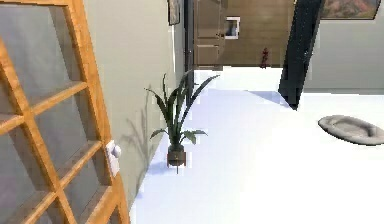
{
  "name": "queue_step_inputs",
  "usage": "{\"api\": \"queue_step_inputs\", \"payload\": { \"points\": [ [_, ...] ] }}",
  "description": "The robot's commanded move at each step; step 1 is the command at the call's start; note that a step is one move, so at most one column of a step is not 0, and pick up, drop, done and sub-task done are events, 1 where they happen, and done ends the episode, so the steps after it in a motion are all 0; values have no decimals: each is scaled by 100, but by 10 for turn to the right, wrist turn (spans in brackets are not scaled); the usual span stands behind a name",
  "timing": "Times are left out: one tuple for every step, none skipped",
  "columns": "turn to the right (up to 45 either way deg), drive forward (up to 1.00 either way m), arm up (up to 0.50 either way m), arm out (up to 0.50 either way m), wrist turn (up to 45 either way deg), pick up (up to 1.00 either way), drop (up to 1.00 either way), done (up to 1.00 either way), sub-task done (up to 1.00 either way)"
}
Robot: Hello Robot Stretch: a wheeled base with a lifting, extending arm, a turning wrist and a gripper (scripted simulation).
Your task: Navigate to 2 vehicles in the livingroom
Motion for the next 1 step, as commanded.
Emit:
{"api": "queue_step_inputs", "payload": {
  "points": [
    [300, 0, 0, 0, 0, 0, 0, 0, 0]
  ]
}}
